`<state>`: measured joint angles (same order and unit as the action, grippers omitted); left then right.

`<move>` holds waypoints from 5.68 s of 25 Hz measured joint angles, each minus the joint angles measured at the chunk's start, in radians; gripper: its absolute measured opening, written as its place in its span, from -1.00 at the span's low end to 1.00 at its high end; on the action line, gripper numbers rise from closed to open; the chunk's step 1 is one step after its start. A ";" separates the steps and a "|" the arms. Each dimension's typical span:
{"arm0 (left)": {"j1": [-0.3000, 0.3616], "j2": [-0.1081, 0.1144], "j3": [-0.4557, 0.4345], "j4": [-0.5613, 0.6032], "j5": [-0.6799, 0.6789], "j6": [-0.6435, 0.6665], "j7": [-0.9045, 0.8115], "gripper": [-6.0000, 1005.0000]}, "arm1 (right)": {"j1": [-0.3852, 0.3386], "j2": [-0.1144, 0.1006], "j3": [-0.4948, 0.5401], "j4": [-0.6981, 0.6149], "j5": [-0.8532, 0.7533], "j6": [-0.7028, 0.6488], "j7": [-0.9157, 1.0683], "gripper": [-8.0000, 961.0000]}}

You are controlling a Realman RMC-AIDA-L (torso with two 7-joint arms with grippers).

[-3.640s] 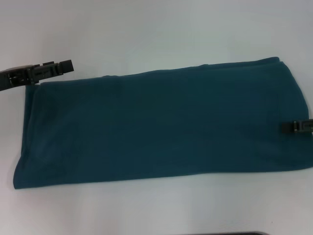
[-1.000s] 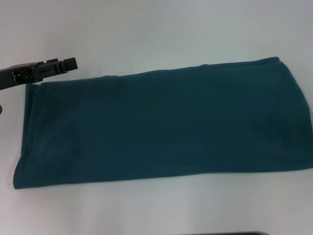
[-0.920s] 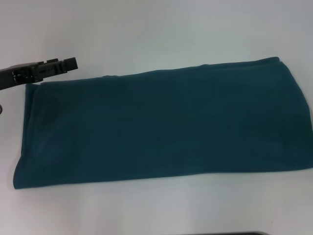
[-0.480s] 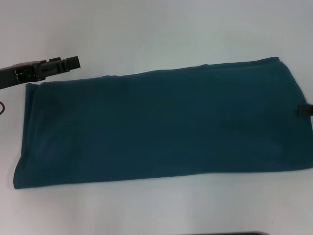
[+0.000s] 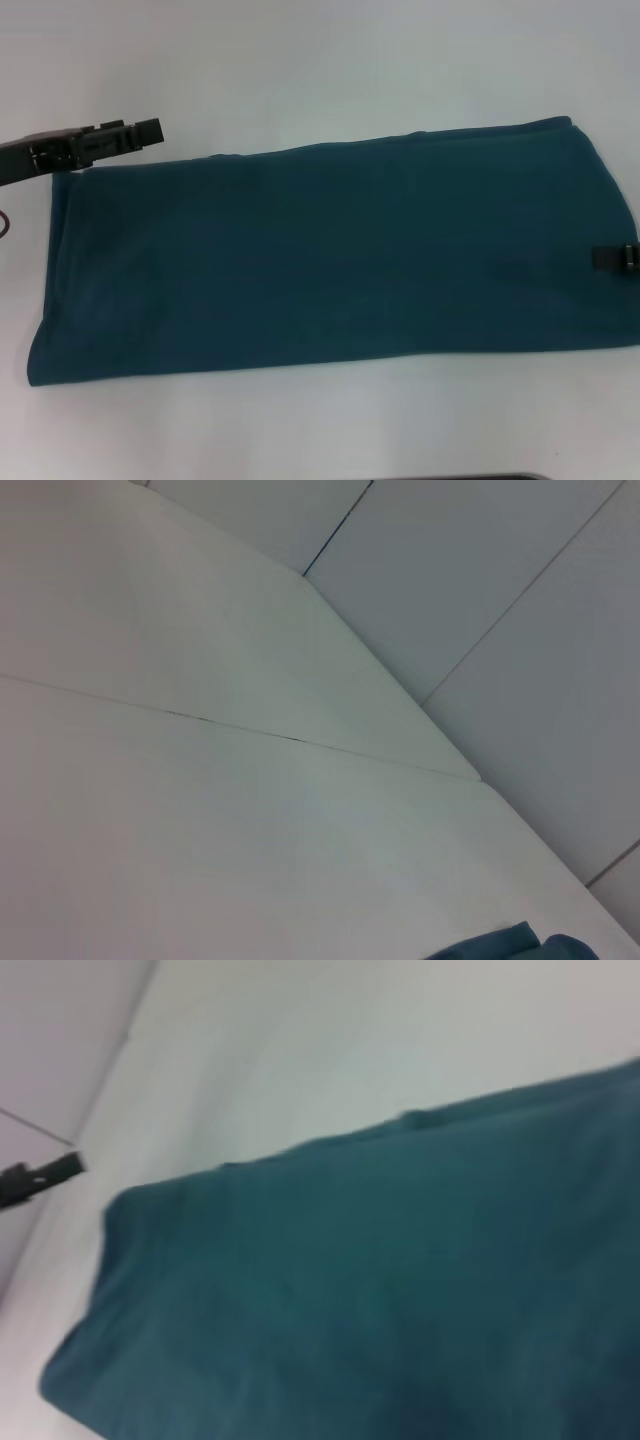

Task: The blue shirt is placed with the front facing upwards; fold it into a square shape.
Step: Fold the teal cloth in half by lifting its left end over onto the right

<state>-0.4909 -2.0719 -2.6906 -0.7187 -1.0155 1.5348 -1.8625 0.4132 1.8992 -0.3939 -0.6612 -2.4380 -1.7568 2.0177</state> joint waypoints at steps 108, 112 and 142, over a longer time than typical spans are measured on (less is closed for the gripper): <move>0.053 0.017 0.075 0.004 0.065 -0.133 -0.046 0.74 | 0.084 0.091 0.081 -0.012 0.166 0.157 -0.183 0.92; 0.072 0.024 0.045 -0.024 0.062 -0.032 -0.057 0.74 | 0.084 0.090 0.081 -0.012 0.174 0.156 -0.182 0.92; 0.111 0.017 0.048 -0.050 0.159 0.023 -0.052 0.74 | 0.085 0.093 0.078 -0.011 0.198 0.156 -0.184 0.92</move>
<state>-0.3796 -2.0551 -2.6430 -0.7683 -0.8564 1.5581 -1.9146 0.4977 1.9925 -0.3155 -0.6718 -2.2396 -1.6009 1.8336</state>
